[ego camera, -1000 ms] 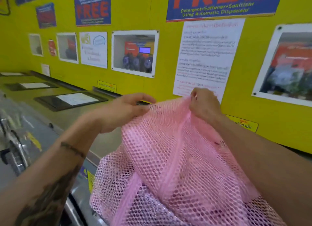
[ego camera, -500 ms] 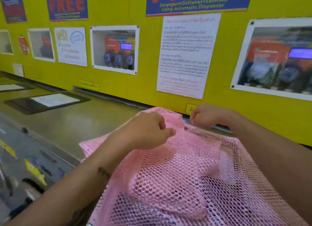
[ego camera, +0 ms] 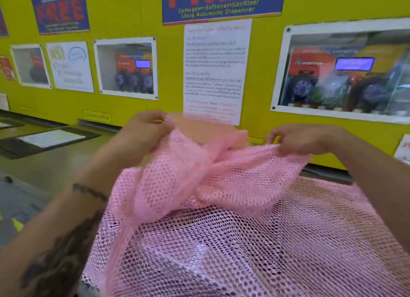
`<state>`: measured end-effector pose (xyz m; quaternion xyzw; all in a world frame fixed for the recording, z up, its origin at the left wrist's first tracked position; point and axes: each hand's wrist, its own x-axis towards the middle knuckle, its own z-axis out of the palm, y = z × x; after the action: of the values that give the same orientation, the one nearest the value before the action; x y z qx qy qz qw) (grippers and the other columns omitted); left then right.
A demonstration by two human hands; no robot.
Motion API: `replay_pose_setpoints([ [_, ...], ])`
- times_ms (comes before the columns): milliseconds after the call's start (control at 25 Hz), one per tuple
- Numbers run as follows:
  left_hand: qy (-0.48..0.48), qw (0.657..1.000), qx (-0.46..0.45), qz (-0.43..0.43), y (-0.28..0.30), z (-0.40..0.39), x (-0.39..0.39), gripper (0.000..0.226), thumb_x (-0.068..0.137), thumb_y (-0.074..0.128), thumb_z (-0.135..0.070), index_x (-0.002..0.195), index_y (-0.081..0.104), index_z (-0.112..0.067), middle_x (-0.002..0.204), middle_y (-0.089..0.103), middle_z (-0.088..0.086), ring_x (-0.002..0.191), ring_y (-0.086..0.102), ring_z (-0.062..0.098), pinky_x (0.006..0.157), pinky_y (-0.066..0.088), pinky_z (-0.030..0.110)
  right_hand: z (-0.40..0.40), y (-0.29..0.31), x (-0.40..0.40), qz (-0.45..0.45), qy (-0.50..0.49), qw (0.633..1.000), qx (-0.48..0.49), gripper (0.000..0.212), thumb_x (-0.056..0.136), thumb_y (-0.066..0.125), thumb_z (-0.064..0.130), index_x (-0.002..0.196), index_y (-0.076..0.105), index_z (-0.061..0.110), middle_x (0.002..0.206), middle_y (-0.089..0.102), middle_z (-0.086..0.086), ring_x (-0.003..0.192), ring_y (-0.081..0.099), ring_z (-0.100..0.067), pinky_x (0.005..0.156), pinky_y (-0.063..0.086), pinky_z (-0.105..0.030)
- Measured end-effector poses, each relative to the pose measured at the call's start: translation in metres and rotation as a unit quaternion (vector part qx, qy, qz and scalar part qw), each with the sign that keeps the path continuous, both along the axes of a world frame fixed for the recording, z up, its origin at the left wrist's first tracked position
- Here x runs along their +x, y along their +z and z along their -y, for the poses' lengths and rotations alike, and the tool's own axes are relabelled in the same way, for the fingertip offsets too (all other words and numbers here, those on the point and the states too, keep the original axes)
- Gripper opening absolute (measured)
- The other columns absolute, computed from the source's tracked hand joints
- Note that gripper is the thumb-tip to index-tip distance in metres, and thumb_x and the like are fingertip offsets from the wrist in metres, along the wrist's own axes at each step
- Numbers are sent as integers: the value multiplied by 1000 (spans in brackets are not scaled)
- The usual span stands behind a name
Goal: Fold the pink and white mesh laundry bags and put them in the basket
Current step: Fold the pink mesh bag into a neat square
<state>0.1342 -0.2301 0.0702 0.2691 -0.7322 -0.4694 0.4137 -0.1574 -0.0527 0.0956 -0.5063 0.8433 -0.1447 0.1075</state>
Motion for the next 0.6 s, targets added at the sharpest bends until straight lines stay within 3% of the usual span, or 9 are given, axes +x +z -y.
replay_pose_setpoints([
  [80,120,991,-25,59,-4,36,16,18,89,66,-26,74,63,-18,74,62,8,57,48,19,51,36,27,-18,3,-18,-2,-54,998,-40,24,86,62,5,106,62,19,94,57,-3,74,51,-16,60,39,-32],
  [200,243,931,-94,257,-22,63,41,22,77,63,-24,94,72,-15,95,72,15,80,64,31,71,51,36,-27,-10,-35,-38,-107,988,-105,20,90,61,4,109,61,11,95,59,-8,70,51,-16,55,39,-30],
  [280,298,908,-132,263,-20,53,41,32,79,55,-9,107,69,-16,106,70,16,91,63,36,77,52,39,-29,-16,-37,-64,-94,988,-100,22,88,61,6,110,63,12,89,58,-2,73,53,-16,57,41,-30],
  [320,293,914,-158,231,-14,39,38,32,82,52,-7,108,68,-17,105,69,15,86,62,35,71,51,36,-30,-15,-36,-76,-89,991,-68,25,87,61,9,111,63,14,95,59,-1,80,56,-17,63,45,-31],
  [400,197,944,-205,169,-4,0,24,23,90,52,-10,105,66,-20,95,68,5,69,61,23,56,45,29,-32,-15,-34,-116,-77,989,40,31,84,60,13,115,62,19,115,58,-2,101,57,-22,83,51,-36],
  [480,50,948,-256,182,-4,-47,7,12,95,57,-21,100,66,-26,92,65,-7,73,62,12,57,46,26,-36,-16,-29,-132,-66,979,139,35,85,59,16,121,60,18,121,57,-3,108,57,-24,93,51,-41],
  [600,-143,889,-271,339,-21,-106,-14,16,89,62,-46,101,66,-36,92,64,-15,85,62,6,75,50,29,-46,-25,-30,-155,-55,964,209,33,87,54,17,119,60,10,119,60,-4,105,60,-24,91,52,-42],
])
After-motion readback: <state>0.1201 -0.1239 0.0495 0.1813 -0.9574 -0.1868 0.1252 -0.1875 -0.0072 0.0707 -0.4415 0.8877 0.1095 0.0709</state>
